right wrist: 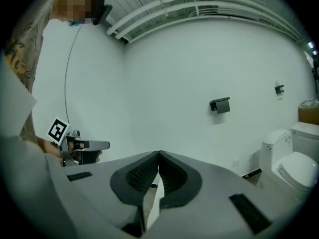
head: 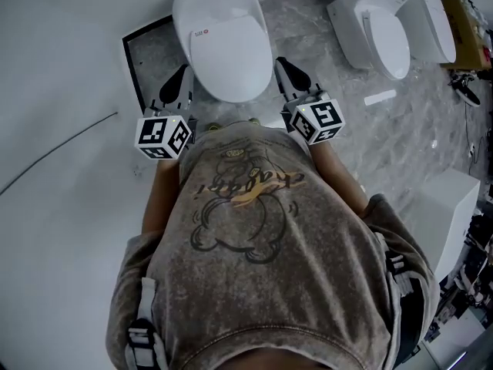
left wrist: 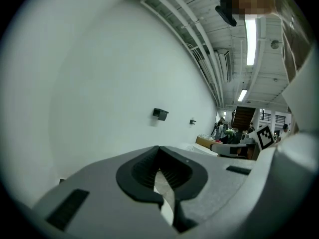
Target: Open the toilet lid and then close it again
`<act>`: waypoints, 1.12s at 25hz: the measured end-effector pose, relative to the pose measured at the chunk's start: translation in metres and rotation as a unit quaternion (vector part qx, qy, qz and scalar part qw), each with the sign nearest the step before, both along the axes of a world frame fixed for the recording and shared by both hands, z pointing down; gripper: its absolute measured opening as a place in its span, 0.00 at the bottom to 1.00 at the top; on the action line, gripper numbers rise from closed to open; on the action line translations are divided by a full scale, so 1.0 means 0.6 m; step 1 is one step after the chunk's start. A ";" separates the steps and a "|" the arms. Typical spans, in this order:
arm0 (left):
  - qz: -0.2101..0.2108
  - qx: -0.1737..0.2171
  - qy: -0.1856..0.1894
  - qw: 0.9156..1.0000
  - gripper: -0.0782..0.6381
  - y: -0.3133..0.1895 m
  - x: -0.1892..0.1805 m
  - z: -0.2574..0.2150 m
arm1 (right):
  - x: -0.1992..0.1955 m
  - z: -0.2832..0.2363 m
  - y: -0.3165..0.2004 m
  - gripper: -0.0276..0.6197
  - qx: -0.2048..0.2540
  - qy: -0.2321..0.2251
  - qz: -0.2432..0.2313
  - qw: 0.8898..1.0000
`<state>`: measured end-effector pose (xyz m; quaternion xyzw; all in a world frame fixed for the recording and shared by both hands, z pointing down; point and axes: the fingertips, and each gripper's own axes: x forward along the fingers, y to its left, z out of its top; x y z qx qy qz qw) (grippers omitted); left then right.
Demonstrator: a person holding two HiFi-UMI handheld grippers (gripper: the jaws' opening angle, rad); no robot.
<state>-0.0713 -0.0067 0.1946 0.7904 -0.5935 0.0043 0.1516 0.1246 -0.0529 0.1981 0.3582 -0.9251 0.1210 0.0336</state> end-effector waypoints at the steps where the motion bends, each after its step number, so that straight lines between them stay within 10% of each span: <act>1: -0.003 -0.004 0.004 1.000 0.12 0.002 0.000 0.010 | 0.002 0.007 0.001 0.09 -0.002 0.001 0.001 1.000; 28: 0.002 -0.032 0.005 0.999 0.12 -0.016 0.038 0.027 | 0.006 0.028 -0.012 0.08 -0.016 0.012 -0.010 1.000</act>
